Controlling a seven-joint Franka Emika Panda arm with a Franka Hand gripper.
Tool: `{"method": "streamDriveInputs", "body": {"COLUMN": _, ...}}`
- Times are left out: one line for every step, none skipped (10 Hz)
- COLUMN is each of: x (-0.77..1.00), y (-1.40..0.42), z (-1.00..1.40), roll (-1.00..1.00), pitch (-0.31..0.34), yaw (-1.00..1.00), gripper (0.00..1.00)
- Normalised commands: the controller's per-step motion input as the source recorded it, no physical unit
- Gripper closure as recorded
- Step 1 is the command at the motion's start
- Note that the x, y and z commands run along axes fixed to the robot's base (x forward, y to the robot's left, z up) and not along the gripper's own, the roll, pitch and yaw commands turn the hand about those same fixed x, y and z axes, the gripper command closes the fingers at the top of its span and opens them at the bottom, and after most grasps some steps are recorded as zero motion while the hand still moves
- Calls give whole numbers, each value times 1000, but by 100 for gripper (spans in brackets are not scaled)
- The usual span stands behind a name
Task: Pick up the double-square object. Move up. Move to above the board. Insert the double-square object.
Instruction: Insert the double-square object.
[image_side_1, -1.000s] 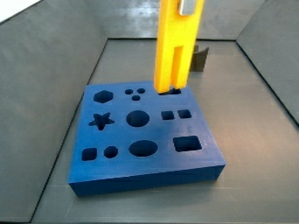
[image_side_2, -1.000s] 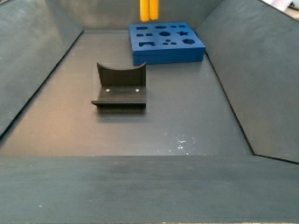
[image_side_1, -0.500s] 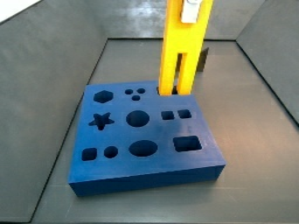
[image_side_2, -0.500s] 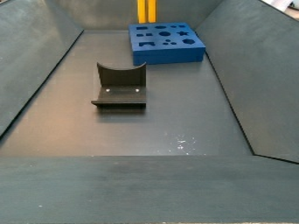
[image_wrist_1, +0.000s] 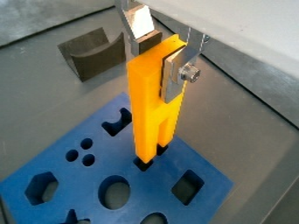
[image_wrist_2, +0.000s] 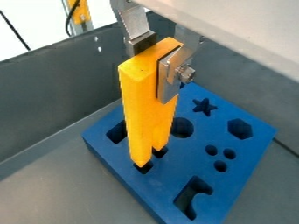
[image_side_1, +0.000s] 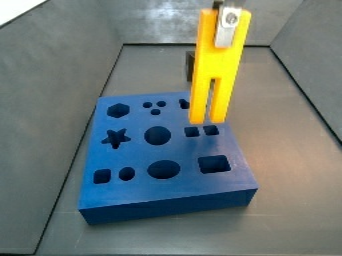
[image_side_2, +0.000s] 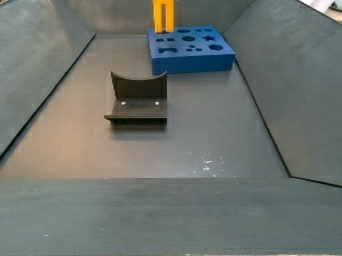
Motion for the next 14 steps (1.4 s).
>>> {"method": "streamDriveInputs", "body": {"x": 0, "y": 0, "z": -29, "roll": 0, "pitch": 7, "yaw": 0, "gripper": 100}}
{"method": "streamDriveInputs", "body": {"x": -220, "y": 0, "z": -243, "roll": 56, "pitch": 7, "yaw": 0, "gripper": 100}}
{"method": "streamDriveInputs", "body": {"x": -46, "y": 0, "z": -14, "roll": 0, "pitch": 0, "yaw": 0, "gripper": 100}}
{"method": "streamDriveInputs", "body": {"x": 0, "y": -26, "z": -11, "roll": 0, "pitch": 0, "yaw": 0, "gripper": 100}}
{"method": "streamDriveInputs", "body": {"x": 257, "y": -43, "z": -151, "roll": 0, "pitch": 0, "yaw": 0, "gripper": 100}}
{"method": "streamDriveInputs", "body": {"x": 251, "y": -9, "z": -220, "roll": 0, "pitch": 0, "yaw": 3, "gripper": 100}}
{"method": "streamDriveInputs", "body": {"x": 129, "y": 0, "z": -243, "roll": 11, "pitch": 0, "yaw": 0, "gripper": 100}}
{"method": "streamDriveInputs", "body": {"x": 71, "y": 0, "z": -231, "roll": 17, "pitch": 0, "yaw": 0, "gripper": 100}}
{"method": "streamDriveInputs", "body": {"x": -69, "y": 0, "z": -103, "roll": 24, "pitch": 0, "yaw": 0, "gripper": 100}}
{"method": "streamDriveInputs", "body": {"x": -49, "y": 0, "z": 0, "roll": 0, "pitch": 0, "yaw": 0, "gripper": 100}}
{"method": "streamDriveInputs", "body": {"x": -454, "y": 17, "z": -103, "roll": 29, "pitch": 14, "yaw": -117, "gripper": 100}}
{"method": "streamDriveInputs", "body": {"x": -29, "y": 0, "z": 0, "roll": 0, "pitch": 0, "yaw": 0, "gripper": 100}}
{"method": "streamDriveInputs", "body": {"x": 0, "y": 0, "z": -20, "roll": 7, "pitch": 0, "yaw": 0, "gripper": 100}}
{"method": "streamDriveInputs", "body": {"x": 0, "y": 0, "z": -254, "roll": 79, "pitch": 3, "yaw": 3, "gripper": 100}}
